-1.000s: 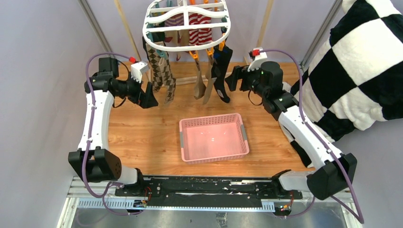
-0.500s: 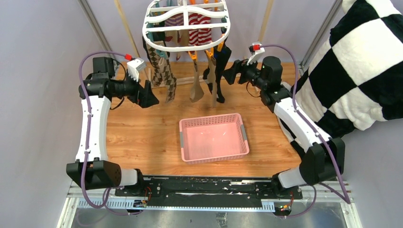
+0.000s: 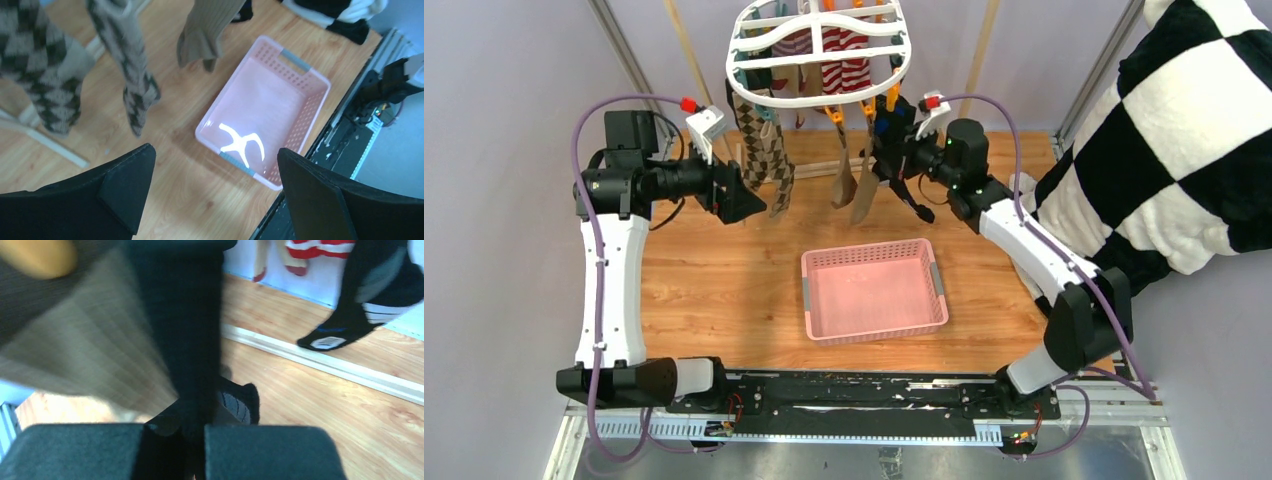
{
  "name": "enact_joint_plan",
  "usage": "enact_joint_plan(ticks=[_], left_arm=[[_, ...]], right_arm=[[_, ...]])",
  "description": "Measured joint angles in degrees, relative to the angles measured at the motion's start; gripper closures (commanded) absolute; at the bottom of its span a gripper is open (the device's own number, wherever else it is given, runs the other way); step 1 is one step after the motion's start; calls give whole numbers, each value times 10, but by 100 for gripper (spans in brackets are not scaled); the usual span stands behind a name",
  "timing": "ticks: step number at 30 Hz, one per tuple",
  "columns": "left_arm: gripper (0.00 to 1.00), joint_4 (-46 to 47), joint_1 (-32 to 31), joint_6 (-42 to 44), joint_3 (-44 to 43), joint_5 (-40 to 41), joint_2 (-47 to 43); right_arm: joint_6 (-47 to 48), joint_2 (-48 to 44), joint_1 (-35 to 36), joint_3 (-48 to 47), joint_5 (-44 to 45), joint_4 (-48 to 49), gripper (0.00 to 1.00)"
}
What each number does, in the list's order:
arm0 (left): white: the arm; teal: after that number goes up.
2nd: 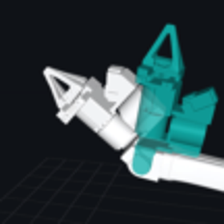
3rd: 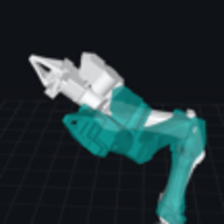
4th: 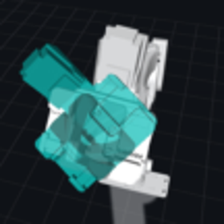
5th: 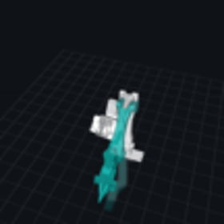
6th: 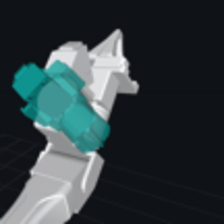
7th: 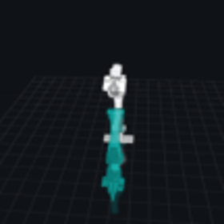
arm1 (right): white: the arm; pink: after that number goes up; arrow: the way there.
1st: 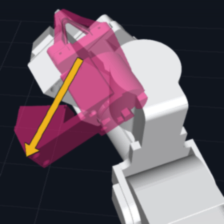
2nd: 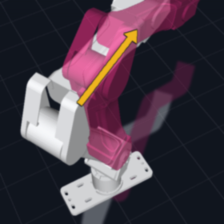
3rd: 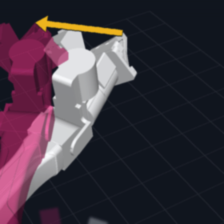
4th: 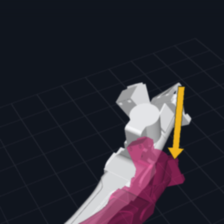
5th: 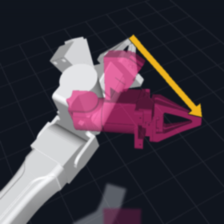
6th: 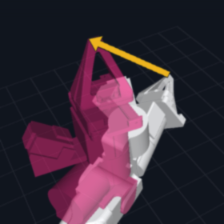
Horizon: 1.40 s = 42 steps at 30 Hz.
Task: Remove the socks clipped to the hanger
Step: Remove the sock from the hanger.
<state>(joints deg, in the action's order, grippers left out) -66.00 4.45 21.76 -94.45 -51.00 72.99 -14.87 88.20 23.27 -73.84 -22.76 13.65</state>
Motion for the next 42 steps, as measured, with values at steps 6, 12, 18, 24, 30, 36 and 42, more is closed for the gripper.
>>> enact_joint_plan(ticks=[6,12,18,24,30,36,42], left_arm=[[0,4,-58,-33,-103,-41,9],[0,3,-105,-60,-130,-78,16],[0,3,-117,-72,-125,-104,18],[0,2,-123,-53,-102,-108,22],[0,2,-134,-21,-78,-107,42],[0,1,-136,11,-28,-108,51],[0,-1,-136,37,12,-116,50]], right_arm=[[27,-98,92,37,50,-44,100],[28,-148,145,20,96,-106,100],[20,-132,202,-42,114,-187,100],[-20,-120,202,-65,63,-212,99],[-83,-118,202,-65,-11,-182,98],[-179,-111,202,-52,-64,-75,99],[-286,-79,203,-23,-79,45,99]])
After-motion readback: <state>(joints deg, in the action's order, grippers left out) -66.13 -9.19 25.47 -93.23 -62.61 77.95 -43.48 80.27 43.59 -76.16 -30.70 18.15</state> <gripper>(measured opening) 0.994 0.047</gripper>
